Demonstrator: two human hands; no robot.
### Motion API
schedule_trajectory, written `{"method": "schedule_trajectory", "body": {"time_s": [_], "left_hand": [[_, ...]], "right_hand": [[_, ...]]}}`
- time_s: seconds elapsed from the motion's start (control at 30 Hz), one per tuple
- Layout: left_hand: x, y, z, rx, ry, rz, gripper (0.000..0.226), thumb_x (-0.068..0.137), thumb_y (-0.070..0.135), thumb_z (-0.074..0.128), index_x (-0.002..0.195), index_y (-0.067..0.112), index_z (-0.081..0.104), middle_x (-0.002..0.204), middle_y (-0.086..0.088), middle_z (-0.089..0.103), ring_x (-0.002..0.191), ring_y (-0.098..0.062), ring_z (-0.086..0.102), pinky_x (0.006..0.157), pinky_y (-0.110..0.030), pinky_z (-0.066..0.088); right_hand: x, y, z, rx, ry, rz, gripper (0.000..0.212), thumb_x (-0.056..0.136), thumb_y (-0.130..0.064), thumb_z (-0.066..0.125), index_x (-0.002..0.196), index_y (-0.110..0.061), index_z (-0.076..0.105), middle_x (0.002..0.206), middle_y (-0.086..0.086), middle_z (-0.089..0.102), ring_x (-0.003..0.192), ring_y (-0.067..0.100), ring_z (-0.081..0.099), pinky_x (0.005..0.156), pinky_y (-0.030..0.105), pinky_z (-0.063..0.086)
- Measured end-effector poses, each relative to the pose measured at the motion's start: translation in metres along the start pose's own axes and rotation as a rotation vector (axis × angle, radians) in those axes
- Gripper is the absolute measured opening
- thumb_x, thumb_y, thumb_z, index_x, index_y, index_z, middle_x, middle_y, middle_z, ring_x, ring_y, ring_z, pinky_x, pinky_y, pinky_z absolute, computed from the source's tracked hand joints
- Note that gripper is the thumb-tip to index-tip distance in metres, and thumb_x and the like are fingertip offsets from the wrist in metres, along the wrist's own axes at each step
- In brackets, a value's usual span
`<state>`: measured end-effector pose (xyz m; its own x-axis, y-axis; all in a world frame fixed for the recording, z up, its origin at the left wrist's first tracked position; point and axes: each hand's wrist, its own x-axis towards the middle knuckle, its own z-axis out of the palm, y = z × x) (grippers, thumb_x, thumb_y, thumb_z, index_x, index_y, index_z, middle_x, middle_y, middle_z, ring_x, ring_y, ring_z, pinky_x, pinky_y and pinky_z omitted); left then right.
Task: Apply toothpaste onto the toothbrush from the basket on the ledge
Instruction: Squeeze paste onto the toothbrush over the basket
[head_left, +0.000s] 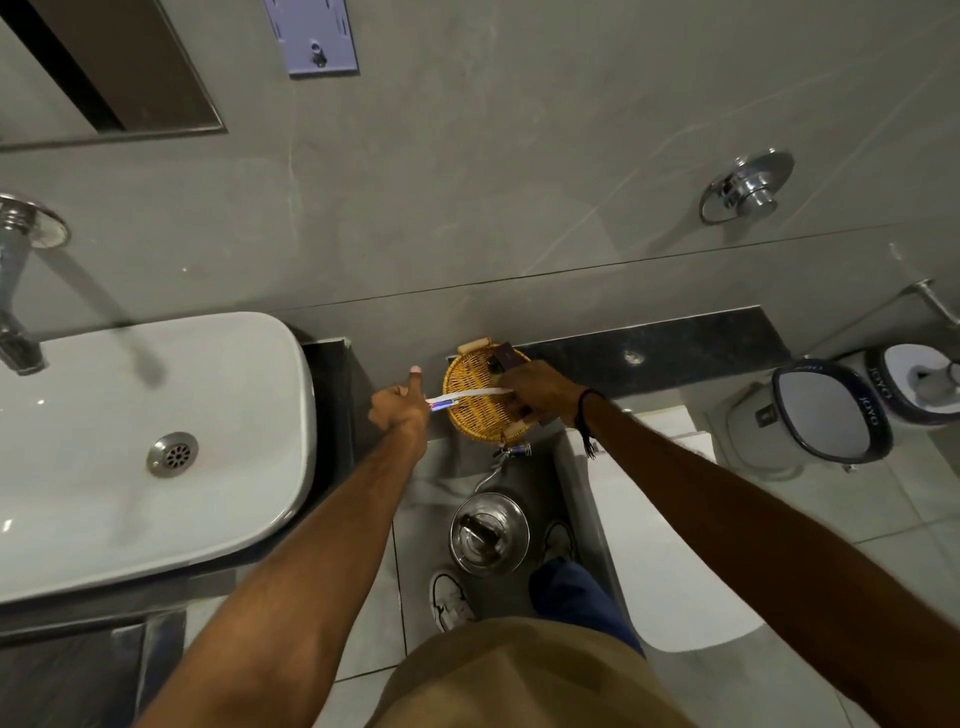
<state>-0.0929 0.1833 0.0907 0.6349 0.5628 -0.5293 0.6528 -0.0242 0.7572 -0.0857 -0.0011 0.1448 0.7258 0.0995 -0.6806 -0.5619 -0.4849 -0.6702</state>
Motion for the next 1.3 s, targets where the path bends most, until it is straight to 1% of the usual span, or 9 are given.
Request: {"method": "schedule_trajectory", "body": {"time_s": [0.07,0.17,0.37,0.47,0.6,0.73,0.83,1.0,1.3], "left_hand": [[-0.004,0.006,0.008,0.021,-0.029,0.073,0.042,0.093,0.044,0.070,0.073,0.008,0.065,0.074,-0.008,0.067,0.074,-0.024,0.064,0.055,-0.027,0.052],[-0.007,0.015,0.021,0.068,-0.100,0.143,0.042,0.092,0.043,0.072,0.066,0.013,0.058,0.060,0.003,0.053,0.068,-0.017,0.056,0.047,-0.019,0.034],[0.016,0.007,0.047,0.154,-0.072,0.125,0.053,0.079,0.048,0.084,0.098,0.003,0.064,0.101,-0.015,0.070,0.086,-0.026,0.063,0.062,-0.027,0.049],[0.035,-0.011,0.062,0.281,-0.169,0.056,0.041,0.073,0.040,0.090,0.074,0.011,0.062,0.089,-0.014,0.069,0.089,-0.031,0.068,0.083,-0.040,0.057],[0.057,-0.027,0.083,0.371,-0.277,0.019,0.043,0.065,0.019,0.097,0.065,0.021,0.053,0.078,-0.007,0.066,0.076,-0.022,0.060,0.078,-0.041,0.060],[0.083,-0.033,0.106,0.466,-0.298,0.047,0.045,0.064,0.008,0.095,0.068,0.022,0.052,0.069,0.006,0.063,0.081,-0.021,0.064,0.082,-0.034,0.058],[0.102,-0.040,0.119,0.522,-0.294,0.094,0.043,0.068,0.008,0.092,0.066,0.022,0.052,0.082,-0.005,0.070,0.095,-0.031,0.072,0.077,-0.029,0.053],[0.120,-0.047,0.133,0.661,-0.323,0.211,0.025,0.075,0.025,0.089,0.089,0.012,0.073,0.110,-0.018,0.078,0.105,-0.036,0.073,0.092,-0.047,0.061],[0.122,-0.065,0.145,1.039,-0.175,0.373,0.046,0.092,0.049,0.069,0.119,0.012,0.070,0.119,-0.015,0.072,0.108,-0.035,0.071,0.089,-0.041,0.057]], "right_hand": [[0.000,0.003,0.004,-0.211,-0.074,-0.092,0.038,0.099,-0.020,0.061,0.132,-0.002,0.061,0.129,0.017,0.065,0.115,0.037,0.065,0.099,0.047,0.056],[0.009,0.011,-0.001,-0.342,-0.054,-0.194,0.033,0.097,-0.023,0.064,0.122,-0.002,0.070,0.123,0.020,0.070,0.114,0.036,0.066,0.099,0.043,0.055],[0.041,0.045,-0.030,-0.282,0.135,-0.105,0.018,0.090,-0.023,0.073,0.098,-0.008,0.078,0.102,0.013,0.076,0.081,0.016,0.066,0.076,0.025,0.055],[0.065,0.063,-0.034,-0.299,0.208,-0.039,0.017,0.087,-0.021,0.076,0.097,-0.009,0.080,0.103,0.013,0.078,0.091,0.022,0.072,0.088,0.032,0.059],[0.098,0.070,-0.023,-0.313,0.186,0.004,0.023,0.082,-0.021,0.076,0.103,-0.013,0.081,0.108,0.009,0.078,0.103,0.027,0.073,0.096,0.040,0.059],[0.134,0.074,-0.008,-0.353,0.191,-0.056,0.017,0.086,-0.018,0.072,0.097,-0.009,0.081,0.110,0.010,0.078,0.106,0.028,0.070,0.097,0.038,0.057],[0.157,0.077,0.003,-0.460,0.190,-0.096,0.016,0.085,-0.017,0.067,0.087,-0.007,0.080,0.096,0.012,0.078,0.096,0.031,0.071,0.089,0.041,0.061],[0.178,0.081,0.023,-0.675,0.200,-0.150,0.024,0.088,-0.028,0.070,0.100,-0.007,0.073,0.104,0.016,0.073,0.098,0.036,0.070,0.088,0.043,0.060],[0.190,0.093,0.042,-0.755,0.196,-0.190,0.026,0.095,-0.021,0.065,0.114,-0.004,0.067,0.115,0.019,0.069,0.106,0.037,0.068,0.094,0.044,0.055]]}}
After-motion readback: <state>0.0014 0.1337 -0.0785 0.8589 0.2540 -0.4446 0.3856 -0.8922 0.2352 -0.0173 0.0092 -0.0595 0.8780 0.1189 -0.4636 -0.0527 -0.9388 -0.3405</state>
